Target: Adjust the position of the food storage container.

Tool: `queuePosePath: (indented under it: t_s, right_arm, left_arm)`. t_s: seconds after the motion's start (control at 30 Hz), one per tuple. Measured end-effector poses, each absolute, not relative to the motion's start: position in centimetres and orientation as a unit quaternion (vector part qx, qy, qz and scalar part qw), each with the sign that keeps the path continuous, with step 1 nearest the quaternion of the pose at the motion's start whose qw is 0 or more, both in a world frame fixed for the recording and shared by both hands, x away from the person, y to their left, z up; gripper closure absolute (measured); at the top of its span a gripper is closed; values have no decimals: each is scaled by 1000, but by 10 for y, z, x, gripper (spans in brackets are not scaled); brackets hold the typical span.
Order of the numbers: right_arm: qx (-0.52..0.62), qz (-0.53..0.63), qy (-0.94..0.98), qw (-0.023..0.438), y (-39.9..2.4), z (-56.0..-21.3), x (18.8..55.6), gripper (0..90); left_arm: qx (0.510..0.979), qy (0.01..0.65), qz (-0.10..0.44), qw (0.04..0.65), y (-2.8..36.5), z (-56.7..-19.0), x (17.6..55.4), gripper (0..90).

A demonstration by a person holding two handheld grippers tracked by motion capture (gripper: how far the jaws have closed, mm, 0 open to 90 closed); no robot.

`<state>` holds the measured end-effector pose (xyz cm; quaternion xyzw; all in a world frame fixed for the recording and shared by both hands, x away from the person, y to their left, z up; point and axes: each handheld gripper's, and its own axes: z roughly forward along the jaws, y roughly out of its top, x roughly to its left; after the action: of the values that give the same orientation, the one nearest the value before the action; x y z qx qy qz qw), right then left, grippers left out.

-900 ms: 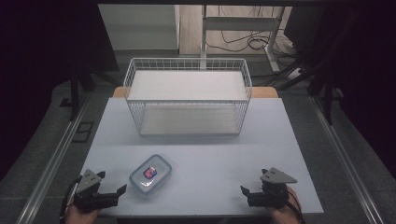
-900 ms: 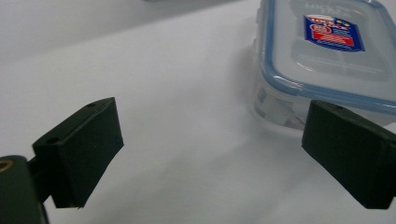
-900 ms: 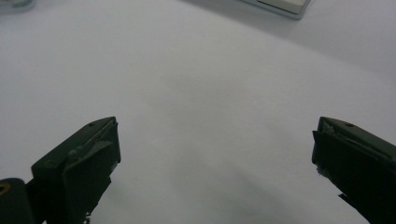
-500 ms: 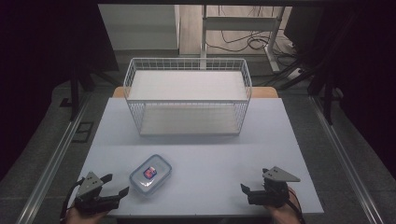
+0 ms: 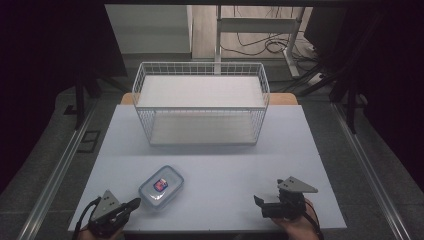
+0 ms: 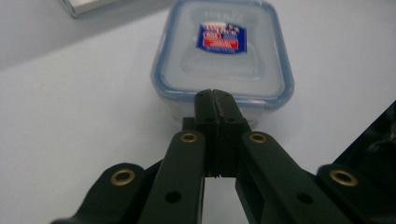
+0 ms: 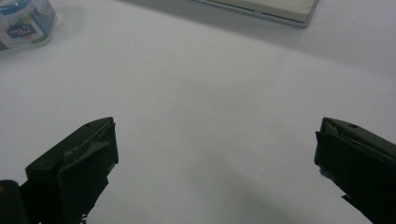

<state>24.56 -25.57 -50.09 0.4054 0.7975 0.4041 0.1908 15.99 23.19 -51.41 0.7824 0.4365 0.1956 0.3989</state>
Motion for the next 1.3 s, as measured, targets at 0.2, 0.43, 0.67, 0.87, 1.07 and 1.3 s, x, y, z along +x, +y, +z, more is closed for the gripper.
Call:
queuePosePath:
  t_s: [0.2, 0.43, 0.67, 0.87, 1.07, 1.3]
  right_arm:
    - [406, 402, 801, 177, -257, -501, 248, 15]
    - [401, 410, 800, 178, -257, -497, 248, 70]
    - [395, 402, 807, 175, -254, -498, 251, 143]
    - [391, 399, 811, 170, -250, -496, 254, 200]
    - [386, 390, 821, 160, -244, -496, 260, 279]
    - [383, 392, 823, 148, -238, -491, 269, 458]
  left_arm:
    - [787, 460, 173, 373, 233, -523, 168, 900]
    - [790, 473, 177, 347, 230, -527, 178, 900]
    - [789, 481, 170, 343, 227, -530, 195, 900]
    - [783, 492, 165, 342, 228, -533, 215, 900]
    - [770, 510, 151, 352, 234, -537, 230, 900]
    - [767, 512, 156, 353, 234, -538, 250, 900]
